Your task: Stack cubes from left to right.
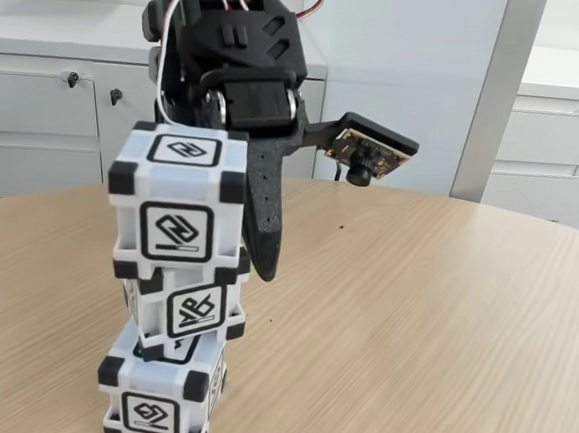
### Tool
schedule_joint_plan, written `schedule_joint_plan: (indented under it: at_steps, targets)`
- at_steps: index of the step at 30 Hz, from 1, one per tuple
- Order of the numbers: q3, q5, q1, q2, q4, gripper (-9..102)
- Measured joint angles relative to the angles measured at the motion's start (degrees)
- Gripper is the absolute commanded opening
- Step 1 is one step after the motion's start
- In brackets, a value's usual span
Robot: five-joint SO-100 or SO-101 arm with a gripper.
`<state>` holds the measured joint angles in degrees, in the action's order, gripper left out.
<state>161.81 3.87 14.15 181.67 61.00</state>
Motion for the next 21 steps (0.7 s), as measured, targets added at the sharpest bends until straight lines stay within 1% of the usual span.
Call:
schedule_joint_plan:
  at_steps: [21]
  targets:
    - [0.0,-1.58,0.0,0.18,0.0,0]
